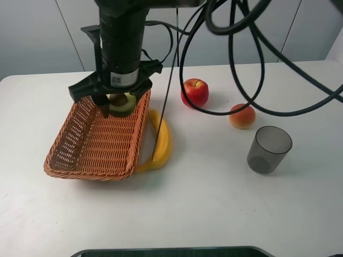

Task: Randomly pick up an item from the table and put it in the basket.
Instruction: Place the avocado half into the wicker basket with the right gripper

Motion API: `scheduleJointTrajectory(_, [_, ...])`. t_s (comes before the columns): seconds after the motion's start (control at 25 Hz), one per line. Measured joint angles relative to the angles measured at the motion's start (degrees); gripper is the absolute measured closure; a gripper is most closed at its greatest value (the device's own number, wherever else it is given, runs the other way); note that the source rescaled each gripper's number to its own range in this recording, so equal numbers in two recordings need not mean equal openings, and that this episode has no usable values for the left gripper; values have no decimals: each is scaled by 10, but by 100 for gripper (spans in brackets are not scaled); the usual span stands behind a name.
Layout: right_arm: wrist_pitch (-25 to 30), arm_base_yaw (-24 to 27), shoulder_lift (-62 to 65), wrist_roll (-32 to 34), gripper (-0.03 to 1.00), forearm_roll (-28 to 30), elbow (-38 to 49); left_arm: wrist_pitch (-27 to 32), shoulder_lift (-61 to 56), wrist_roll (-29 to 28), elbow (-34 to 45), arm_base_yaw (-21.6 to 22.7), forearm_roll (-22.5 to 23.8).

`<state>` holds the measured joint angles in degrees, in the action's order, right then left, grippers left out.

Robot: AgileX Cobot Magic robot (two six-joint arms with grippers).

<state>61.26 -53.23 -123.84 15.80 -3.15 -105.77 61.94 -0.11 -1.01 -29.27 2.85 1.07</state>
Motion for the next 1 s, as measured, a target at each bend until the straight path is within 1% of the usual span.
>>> scheduleJointTrajectory(0.08, [-2,-14,-18,0,92,5,-22,0,0,0,0,0,0])
scheduleJointTrajectory(0.16, [-16,-24,-32,1,92,13,-30,0,0,0,0,0,0])
scheduleJointTrajectory(0.36, [-63,-40,-50,1,92,32,-36,0,0,0,0,0,0])
scheduleJointTrajectory(0.48, [-76,-45,-57,-2,92,36,-36,0,0,0,0,0,0])
scheduleJointTrajectory(0.72, [-91,-54,-74,-40,92,36,-36,0,0,0,0,0,0])
scheduleJointTrajectory(0.8, [-92,-55,-76,-60,90,32,-36,0,0,0,0,0,0])
scheduleJointTrajectory(0.84, [-93,-56,-77,-70,80,27,-36,0,0,0,0,0,0])
scheduleJointTrajectory(0.92, [-94,-58,-78,-82,45,24,-36,0,0,0,0,0,0])
scheduleJointTrajectory(1.0, [-94,-61,-78,-89,12,23,-36,0,0,0,0,0,0])
